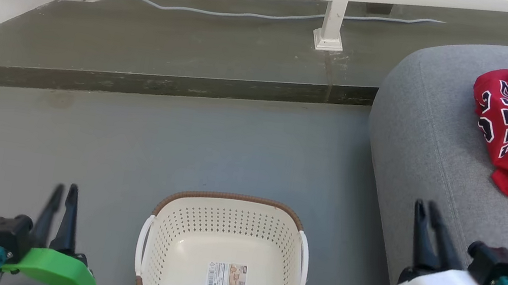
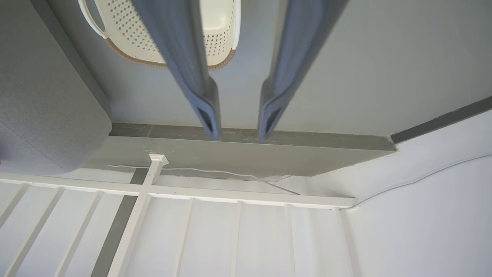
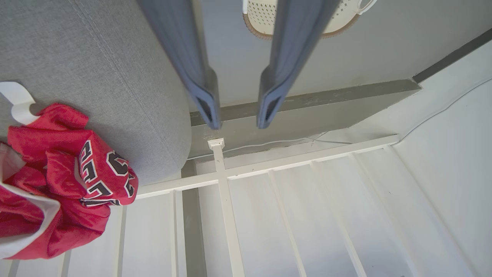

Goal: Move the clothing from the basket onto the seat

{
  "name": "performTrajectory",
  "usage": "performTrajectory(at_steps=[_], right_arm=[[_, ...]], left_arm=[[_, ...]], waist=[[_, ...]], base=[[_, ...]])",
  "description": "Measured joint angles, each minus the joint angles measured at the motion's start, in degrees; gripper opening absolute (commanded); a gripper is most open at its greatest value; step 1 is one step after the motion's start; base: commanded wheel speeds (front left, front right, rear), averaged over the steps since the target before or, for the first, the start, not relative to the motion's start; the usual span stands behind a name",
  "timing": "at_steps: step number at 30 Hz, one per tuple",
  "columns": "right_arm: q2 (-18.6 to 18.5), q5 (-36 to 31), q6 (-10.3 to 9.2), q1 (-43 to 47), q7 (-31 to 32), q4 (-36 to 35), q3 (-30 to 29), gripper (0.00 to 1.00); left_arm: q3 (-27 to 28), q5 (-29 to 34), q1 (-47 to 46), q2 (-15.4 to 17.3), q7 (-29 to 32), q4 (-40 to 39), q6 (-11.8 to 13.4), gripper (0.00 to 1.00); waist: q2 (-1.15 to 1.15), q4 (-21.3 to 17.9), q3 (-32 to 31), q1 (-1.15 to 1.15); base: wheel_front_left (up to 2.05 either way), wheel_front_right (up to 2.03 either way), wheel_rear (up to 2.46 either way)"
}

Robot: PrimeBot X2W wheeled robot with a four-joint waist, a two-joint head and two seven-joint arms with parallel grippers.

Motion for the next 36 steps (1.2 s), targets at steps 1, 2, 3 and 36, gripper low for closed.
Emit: performTrajectory(at_steps=[1, 2, 3, 36], right_arm=[[0.23, 0.00, 0.00, 0.33, 0.00, 0.62, 0.13, 0.00], [0.48, 0.00, 0.00, 0.79, 0.01, 1.24, 0.25, 0.00], [0.68, 0.09, 0.01, 1.22, 0.01, 1.79, 0.33, 0.00], [0.85, 23.94, 2.07, 1.55, 5.65, 2.02, -3.93, 0.00]], left_arm=[[-0.15, -0.11, 0.01, -0.34, 0.01, 0.71, 0.00, 0.00], [-0.35, -0.20, 0.01, -0.74, 0.01, 1.36, 0.00, 0.00], [-0.55, -0.24, 0.04, -1.16, 0.01, 1.75, 0.00, 0.00], [4.19, -20.75, 0.55, -3.24, 5.65, 2.77, -4.02, 0.00]], waist=[[0.00, 0.00, 0.00, 0.00], [0.00, 0.00, 0.00, 0.00], [0.00, 0.00, 0.00, 0.00], [0.00, 0.52, -0.75, 0.00]], base=[[0.00, 0.00, 0.00], [0.00, 0.00, 0.00], [0.00, 0.00, 0.00], [0.00, 0.00, 0.00]])
